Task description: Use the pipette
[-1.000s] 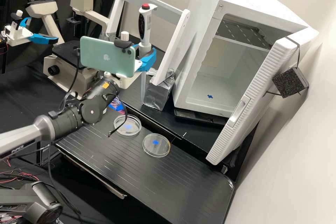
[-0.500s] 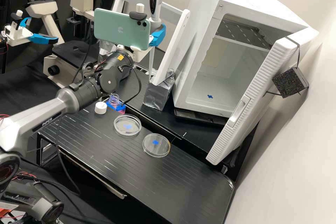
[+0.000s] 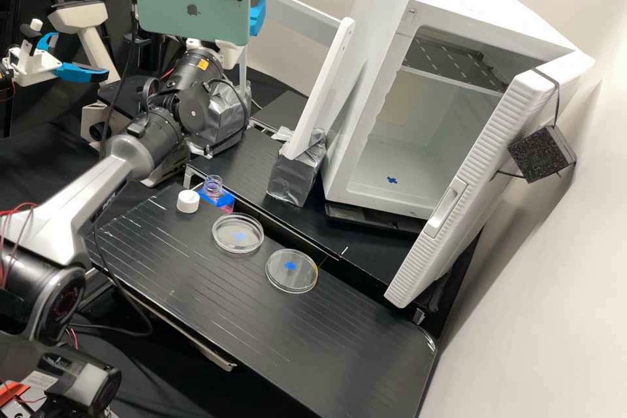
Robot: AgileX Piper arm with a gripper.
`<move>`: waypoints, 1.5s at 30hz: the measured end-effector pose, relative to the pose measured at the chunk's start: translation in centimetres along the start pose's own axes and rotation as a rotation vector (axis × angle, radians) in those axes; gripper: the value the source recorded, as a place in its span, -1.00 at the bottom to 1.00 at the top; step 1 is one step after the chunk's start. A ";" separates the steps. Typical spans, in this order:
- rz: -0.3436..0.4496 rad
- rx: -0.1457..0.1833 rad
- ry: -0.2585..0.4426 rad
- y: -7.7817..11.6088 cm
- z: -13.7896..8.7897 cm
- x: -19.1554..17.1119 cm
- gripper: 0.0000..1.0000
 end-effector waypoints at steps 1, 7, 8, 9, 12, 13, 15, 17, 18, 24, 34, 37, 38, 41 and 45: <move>-0.013 0.004 -0.008 -0.3 0.0 0.4 -1.00; -0.098 -0.031 -0.099 -2.1 1.2 3.7 -1.00; -0.103 -0.030 -0.114 -2.3 1.5 4.1 -1.00; -0.112 -0.030 -0.127 -2.6 1.9 4.6 -1.00; -0.148 -0.031 -0.187 -3.9 3.4 6.0 -1.00; -0.153 -0.031 -0.199 -4.1 3.7 6.3 -1.00; -0.159 -0.032 -0.229 -4.3 4.5 6.7 -1.00; -0.162 -0.032 -0.261 -4.4 5.3 7.0 -1.00; -0.161 -0.030 -0.270 -4.4 5.5 7.0 -1.00; -0.151 -0.033 -0.293 -4.0 6.0 7.0 -1.00; -0.166 -0.025 -0.298 -4.6 6.3 7.5 -1.00; -0.183 0.039 -0.320 -5.2 6.5 7.9 -1.00; -0.198 0.057 -0.337 -5.3 6.6 8.0 -1.00; -0.242 0.085 -0.349 -4.9 6.8 8.0 -1.00; -0.288 0.137 -0.275 -4.8 6.5 8.0 -1.00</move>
